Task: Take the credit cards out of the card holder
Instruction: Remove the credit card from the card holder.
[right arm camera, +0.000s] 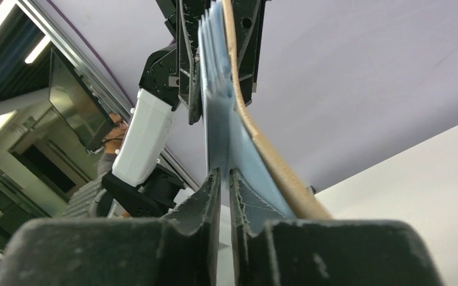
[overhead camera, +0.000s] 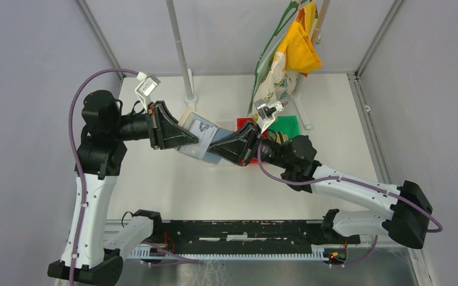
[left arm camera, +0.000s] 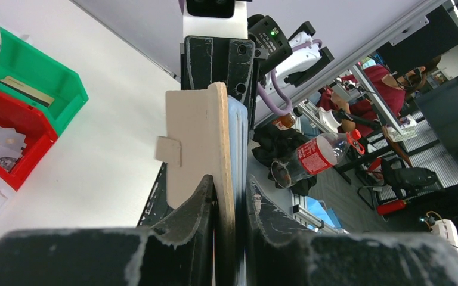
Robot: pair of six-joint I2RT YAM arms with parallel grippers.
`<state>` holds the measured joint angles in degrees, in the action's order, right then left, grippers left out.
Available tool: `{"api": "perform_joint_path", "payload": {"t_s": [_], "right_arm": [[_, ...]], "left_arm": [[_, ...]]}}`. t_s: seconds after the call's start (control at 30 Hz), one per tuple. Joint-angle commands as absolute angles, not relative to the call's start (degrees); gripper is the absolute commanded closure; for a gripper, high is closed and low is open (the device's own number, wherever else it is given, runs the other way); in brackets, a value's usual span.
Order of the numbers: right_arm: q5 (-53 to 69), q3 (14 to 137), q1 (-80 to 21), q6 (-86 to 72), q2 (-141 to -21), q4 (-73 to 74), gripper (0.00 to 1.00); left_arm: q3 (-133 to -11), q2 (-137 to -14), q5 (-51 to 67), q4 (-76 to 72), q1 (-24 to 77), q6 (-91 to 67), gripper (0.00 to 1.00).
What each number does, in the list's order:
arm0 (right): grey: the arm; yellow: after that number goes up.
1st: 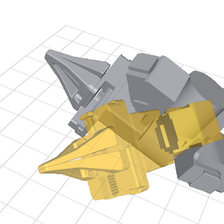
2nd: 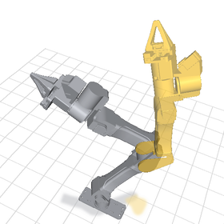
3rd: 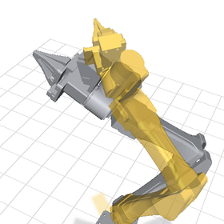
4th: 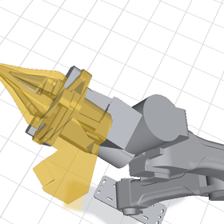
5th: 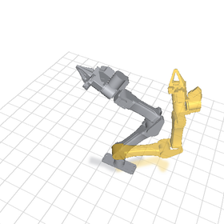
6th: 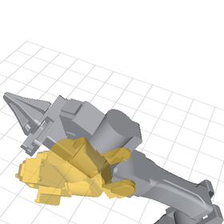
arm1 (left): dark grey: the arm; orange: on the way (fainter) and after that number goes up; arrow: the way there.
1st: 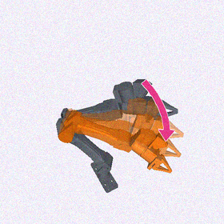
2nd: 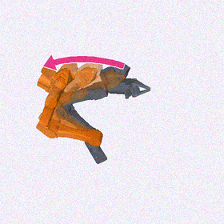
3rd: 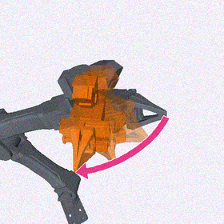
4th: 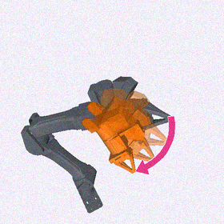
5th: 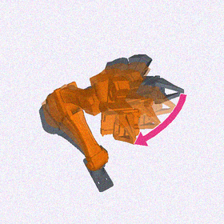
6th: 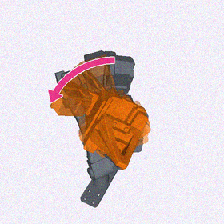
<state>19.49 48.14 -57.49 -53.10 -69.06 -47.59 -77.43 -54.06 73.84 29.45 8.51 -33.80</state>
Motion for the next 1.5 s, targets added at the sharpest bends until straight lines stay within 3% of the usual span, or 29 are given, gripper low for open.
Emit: {"api": "perform_joint_path", "payload": {"t_s": [0.0, 0.1, 0.27, 0.47, 0.67, 0.93, 1.0, 1.23, 1.47], "right_arm": [[19.0, 50.0, -57.1, -54.0, -69.6, -50.9, 0.73], [19.6, 51.6, -57.1, -54.1, -70.5, -50.6, 0.62], [20.6, 52.8, -57.1, -54.7, -71.5, -50.9, 0.61], [19.6, 55.5, -57.1, -54.1, -72.9, -47.9, 0.72], [18.6, 54.1, -57.1, -53.0, -71.8, -48.0, 1.0], [18.5, 49.0, -57.1, -54.1, -69.6, -52.9, 1.0], [18.3, 48.2, -57.1, -54.3, -69.3, -53.3, 1.0], [18.3, 47.6, -57.1, -54.7, -68.8, -54.1, 1.0], [18.2, 45.6, -57.0, -54.1, -67.3, -53.6, 1.0]], "left_arm": [[-78.6, -52.5, 77.1, 26.3, 9.0, -36.7, 0.89], [-78.5, -52.0, 76.1, 26.7, 8.9, -35.8, 0.9], [-79.0, -52.2, 75.1, 29.5, 8.9, -33.4, 0.9], [-78.3, -51.8, 74.1, 30.2, 8.9, -31.6, 0.88], [-79.3, -52.4, 75.1, 31.7, 8.9, -30.7, 0.8], [-80.0, -53.0, 76.9, 29.2, 8.9, -33.9, 0.61], [-80.1, -52.9, 76.9, 29.0, 8.9, -33.9, 0.62], [-79.9, -52.5, 76.7, 28.8, 8.9, -34.2, 0.83], [-79.9, -52.3, 76.8, 26.2, 8.9, -36.7, 0.82]]}}
